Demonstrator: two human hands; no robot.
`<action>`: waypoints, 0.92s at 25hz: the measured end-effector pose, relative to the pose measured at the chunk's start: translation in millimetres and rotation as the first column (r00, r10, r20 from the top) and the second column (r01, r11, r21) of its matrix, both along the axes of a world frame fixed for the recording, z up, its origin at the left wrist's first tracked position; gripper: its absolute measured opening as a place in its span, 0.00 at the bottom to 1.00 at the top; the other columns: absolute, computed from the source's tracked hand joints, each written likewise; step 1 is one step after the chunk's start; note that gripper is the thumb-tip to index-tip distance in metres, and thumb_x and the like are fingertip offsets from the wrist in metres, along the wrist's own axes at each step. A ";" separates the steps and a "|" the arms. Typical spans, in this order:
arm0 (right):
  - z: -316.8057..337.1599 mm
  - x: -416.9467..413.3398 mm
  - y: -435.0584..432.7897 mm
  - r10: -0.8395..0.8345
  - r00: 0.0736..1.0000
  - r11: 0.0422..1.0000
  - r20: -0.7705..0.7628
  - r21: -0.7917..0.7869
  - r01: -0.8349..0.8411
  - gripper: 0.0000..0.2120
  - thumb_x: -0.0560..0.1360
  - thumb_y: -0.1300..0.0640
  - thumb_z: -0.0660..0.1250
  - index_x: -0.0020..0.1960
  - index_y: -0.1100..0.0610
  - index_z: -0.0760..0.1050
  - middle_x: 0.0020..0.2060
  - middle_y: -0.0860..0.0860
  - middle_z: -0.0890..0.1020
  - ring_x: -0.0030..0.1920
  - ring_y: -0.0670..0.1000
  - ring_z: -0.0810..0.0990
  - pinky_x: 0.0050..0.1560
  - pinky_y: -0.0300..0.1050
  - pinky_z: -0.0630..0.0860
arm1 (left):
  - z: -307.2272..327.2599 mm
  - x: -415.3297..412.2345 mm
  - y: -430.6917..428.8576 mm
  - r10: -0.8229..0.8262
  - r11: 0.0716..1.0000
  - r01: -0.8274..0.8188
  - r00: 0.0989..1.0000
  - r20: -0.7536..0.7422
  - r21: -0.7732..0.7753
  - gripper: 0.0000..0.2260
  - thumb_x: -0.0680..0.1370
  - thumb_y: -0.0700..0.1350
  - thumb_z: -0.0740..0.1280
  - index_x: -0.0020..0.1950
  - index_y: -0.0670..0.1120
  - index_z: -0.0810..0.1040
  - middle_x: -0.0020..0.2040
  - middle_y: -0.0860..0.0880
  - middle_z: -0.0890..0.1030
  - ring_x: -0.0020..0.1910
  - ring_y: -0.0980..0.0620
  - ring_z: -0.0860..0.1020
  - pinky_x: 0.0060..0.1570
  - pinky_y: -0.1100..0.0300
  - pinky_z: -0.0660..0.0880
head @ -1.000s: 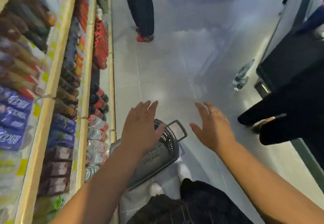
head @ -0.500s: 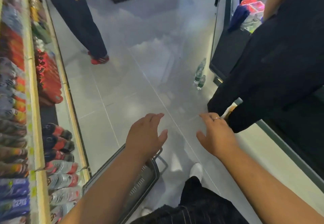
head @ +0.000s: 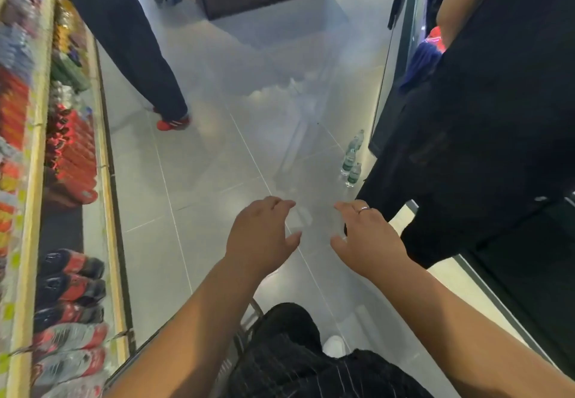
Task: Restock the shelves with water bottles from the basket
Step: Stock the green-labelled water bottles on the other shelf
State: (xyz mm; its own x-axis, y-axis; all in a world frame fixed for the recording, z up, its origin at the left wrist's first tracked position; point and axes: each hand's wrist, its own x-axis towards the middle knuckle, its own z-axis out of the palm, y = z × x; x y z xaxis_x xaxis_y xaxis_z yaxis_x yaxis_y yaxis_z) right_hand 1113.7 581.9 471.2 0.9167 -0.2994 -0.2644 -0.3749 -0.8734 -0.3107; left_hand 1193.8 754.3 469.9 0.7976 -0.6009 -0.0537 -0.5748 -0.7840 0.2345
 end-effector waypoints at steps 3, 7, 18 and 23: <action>-1.3 36.8 -6.8 0.036 0.999 0.999 0.018 0.030 -0.037 0.28 0.77 0.46 0.61 0.75 0.48 0.58 0.71 0.50 0.66 0.67 0.54 0.70 0.61 0.48 0.74 | -1.2 36.6 -10.5 0.013 1.000 -0.013 1.000 0.015 0.008 0.26 0.77 0.58 0.62 0.74 0.54 0.64 0.71 0.52 0.69 0.69 0.50 0.68 0.67 0.57 0.63; -12.4 97.7 -22.2 0.055 0.998 0.998 0.028 0.039 -0.056 0.28 0.77 0.46 0.62 0.75 0.48 0.58 0.71 0.51 0.66 0.67 0.54 0.69 0.63 0.49 0.72 | -15.0 102.2 -29.8 0.021 1.000 -0.021 1.000 -0.006 0.011 0.26 0.77 0.58 0.63 0.74 0.54 0.64 0.71 0.51 0.69 0.69 0.49 0.68 0.67 0.56 0.64; -46.4 346.6 -74.3 -0.260 0.963 0.958 -0.072 0.102 0.267 0.29 0.75 0.47 0.63 0.74 0.50 0.59 0.69 0.53 0.66 0.67 0.56 0.68 0.64 0.52 0.71 | -24.7 381.8 -109.0 -0.290 0.953 0.295 0.954 -0.073 0.067 0.30 0.76 0.58 0.63 0.75 0.53 0.59 0.70 0.52 0.70 0.69 0.48 0.68 0.69 0.54 0.63; -59.6 428.2 -111.7 -0.423 0.899 0.890 -0.113 0.136 0.436 0.27 0.75 0.49 0.63 0.73 0.50 0.61 0.68 0.53 0.67 0.66 0.56 0.69 0.64 0.51 0.70 | -36.2 483.8 -170.2 -0.417 0.898 0.431 0.898 -0.137 0.090 0.31 0.76 0.58 0.63 0.76 0.52 0.58 0.71 0.50 0.68 0.69 0.46 0.67 0.69 0.52 0.63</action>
